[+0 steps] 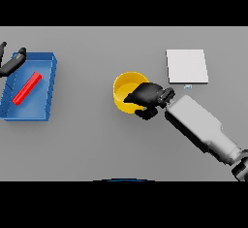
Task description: Pick up the red beaker and tilt it to pour out 1 green nut into yellow bowl. Pick up the yellow bowl and place it on the metallic measuring scale.
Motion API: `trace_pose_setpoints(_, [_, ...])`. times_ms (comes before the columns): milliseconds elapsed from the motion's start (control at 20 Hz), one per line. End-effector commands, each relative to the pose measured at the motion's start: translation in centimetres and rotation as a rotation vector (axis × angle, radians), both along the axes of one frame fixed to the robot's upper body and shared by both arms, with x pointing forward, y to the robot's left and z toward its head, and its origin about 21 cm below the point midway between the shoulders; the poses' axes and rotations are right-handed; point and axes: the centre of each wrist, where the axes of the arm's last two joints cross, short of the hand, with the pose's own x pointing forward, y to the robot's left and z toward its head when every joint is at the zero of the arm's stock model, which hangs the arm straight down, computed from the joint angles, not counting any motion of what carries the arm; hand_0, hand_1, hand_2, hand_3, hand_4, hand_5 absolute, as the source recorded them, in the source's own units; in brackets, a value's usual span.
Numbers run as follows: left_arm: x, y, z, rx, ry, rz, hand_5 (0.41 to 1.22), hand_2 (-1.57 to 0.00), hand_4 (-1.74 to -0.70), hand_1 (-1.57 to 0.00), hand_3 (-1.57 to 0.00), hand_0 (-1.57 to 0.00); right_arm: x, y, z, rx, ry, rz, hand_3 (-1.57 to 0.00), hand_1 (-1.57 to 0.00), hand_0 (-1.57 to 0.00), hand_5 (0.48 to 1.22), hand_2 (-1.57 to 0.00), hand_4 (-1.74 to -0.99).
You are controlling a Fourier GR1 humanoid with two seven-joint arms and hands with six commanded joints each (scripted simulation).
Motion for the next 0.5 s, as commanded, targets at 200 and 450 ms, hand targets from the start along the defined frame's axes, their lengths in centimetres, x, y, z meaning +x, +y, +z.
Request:
trace_pose_setpoints(200, [-0.11,0.11,0.3,-0.004,-0.011,-0.006,0.696,0.0,-0.72,0.0,0.0,0.0,-0.16,-0.26,0.23,0.013,0.006,0.022,-0.83,-1.21,-1.23,1.13,-1.12,-1.614])
trace_pose_setpoints(450, [-0.11,-0.03,-0.38,0.015,0.005,-0.008,0.697,0.0,-0.72,0.0,0.0,0.0,0.16,-0.42,0.22,0.035,-0.009,0.035,-1.22,-1.45,-1.46,1.191,-1.26,-1.699])
